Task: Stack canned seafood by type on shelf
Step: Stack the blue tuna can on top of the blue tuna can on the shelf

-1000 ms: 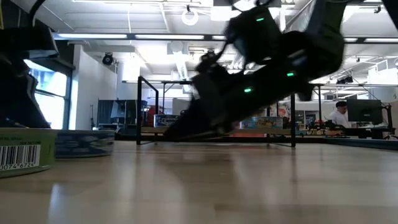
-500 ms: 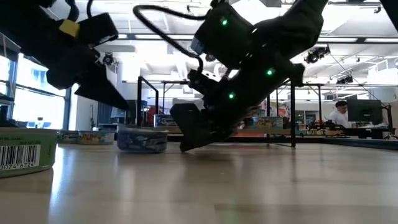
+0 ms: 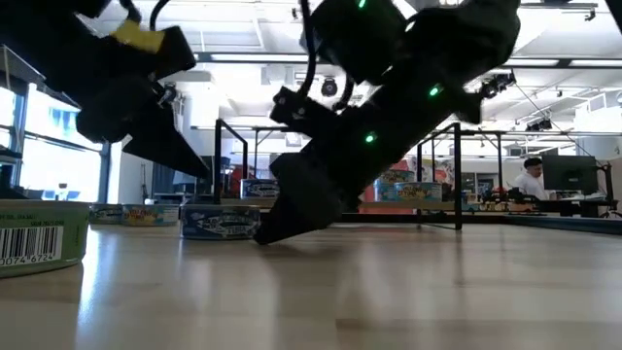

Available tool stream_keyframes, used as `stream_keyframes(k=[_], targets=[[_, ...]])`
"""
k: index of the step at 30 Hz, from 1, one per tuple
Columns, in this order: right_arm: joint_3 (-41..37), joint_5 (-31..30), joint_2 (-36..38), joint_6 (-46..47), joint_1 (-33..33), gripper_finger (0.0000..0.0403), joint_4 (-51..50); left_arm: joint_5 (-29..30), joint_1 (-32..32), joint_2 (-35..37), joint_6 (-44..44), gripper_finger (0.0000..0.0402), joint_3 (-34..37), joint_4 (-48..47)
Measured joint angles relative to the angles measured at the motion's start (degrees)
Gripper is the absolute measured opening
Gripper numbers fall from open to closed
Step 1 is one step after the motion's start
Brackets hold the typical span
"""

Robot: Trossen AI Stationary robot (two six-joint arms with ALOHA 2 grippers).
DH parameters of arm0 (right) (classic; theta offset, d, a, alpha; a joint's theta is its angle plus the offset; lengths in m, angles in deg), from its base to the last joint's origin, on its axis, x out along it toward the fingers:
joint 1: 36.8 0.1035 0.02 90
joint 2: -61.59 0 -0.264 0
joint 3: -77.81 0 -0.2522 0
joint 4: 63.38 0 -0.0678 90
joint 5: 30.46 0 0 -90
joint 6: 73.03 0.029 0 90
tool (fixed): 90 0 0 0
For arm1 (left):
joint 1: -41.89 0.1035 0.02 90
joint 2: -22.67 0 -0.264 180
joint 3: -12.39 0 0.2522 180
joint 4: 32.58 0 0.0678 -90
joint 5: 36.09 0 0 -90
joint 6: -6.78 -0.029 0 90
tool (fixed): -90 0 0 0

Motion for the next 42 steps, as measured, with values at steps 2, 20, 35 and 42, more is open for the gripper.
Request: stream_keyframes(k=[2, 20, 35, 42], targets=[[0.0, -2.6, 0.0, 1.6, 1.5, 0.0197, -1.6, -3.0, 0.0, 0.0, -4.8, 0.0004, 0.0, 2.5], [-0.4, -14.3, 2.9, 3.8, 9.3, 0.0197, -14.7, -5.8, 4.4, -13.1, -23.9, 0.0167, -1.3, 13.4], [-0.6, -25.8, 8.2, 36.5, 22.2, 0.0197, -46.1, -3.7, 3.0, -17.2, -31.8, 0.0011, -9.2, 7.0], [-0.6, -31.2, 8.2, 48.2, 26.3, 0.0197, -52.4, -3.1, 1.5, -17.4, -33.4, 0.0002, -20.4, -10.9]])
